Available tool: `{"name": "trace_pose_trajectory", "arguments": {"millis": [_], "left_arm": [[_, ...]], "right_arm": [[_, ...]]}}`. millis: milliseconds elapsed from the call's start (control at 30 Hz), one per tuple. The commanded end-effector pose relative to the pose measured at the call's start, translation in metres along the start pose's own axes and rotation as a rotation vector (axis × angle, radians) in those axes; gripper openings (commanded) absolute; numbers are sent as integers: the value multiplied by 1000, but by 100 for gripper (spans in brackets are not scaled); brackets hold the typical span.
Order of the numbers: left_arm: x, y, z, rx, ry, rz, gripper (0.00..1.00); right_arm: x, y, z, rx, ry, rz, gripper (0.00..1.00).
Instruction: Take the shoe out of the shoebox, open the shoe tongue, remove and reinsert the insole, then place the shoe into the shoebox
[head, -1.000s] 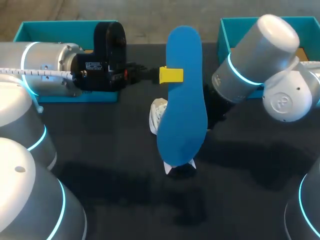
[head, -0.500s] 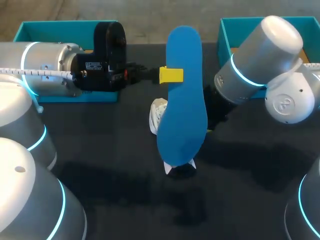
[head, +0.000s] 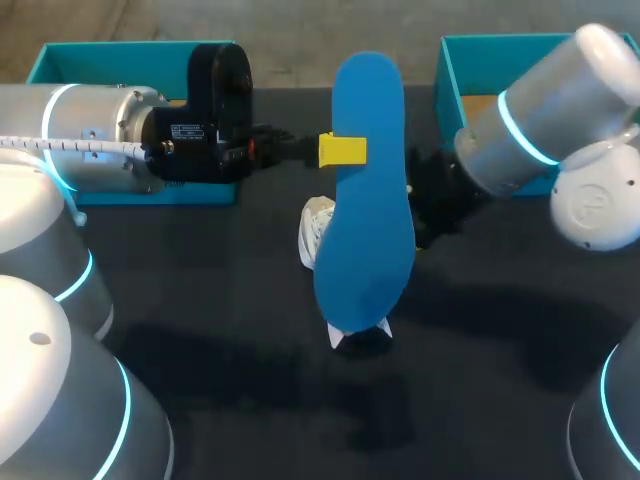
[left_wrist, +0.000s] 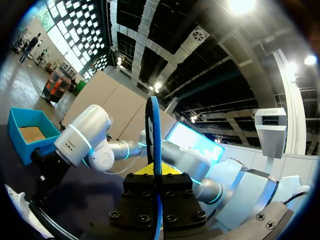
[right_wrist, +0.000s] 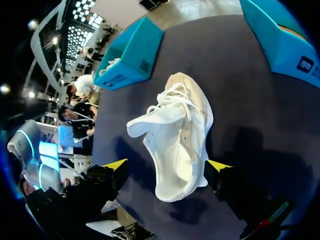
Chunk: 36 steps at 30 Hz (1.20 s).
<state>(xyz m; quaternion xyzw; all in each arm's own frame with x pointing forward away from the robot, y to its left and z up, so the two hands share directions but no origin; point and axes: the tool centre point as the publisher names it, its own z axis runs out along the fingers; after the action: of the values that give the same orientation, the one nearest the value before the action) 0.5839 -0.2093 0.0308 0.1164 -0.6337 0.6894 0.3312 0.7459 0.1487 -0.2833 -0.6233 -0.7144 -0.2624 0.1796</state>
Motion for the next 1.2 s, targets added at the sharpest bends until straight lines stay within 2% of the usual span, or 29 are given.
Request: {"name": "trace_pose_trajectory", "arguments": {"millis": [33, 200, 433, 667, 867, 1200], "left_arm": [[-1, 1, 1, -1, 0, 0, 0], [-1, 1, 1, -1, 0, 0, 0], [-1, 1, 1, -1, 0, 0, 0], [-1, 1, 1, -1, 0, 0, 0], [-1, 1, 1, -1, 0, 0, 0], [-1, 1, 1, -1, 0, 0, 0]], "right_arm": [[-4, -6, -20, -2, 100, 3, 100], [4, 1, -35, 5, 244, 15, 100], [12, 10, -65, -37, 438, 47, 100], [15, 18, -90, -81, 495, 47, 100], [25, 24, -106, -71, 588, 55, 100], [54, 27, -122, -72, 823, 95, 100]]}}
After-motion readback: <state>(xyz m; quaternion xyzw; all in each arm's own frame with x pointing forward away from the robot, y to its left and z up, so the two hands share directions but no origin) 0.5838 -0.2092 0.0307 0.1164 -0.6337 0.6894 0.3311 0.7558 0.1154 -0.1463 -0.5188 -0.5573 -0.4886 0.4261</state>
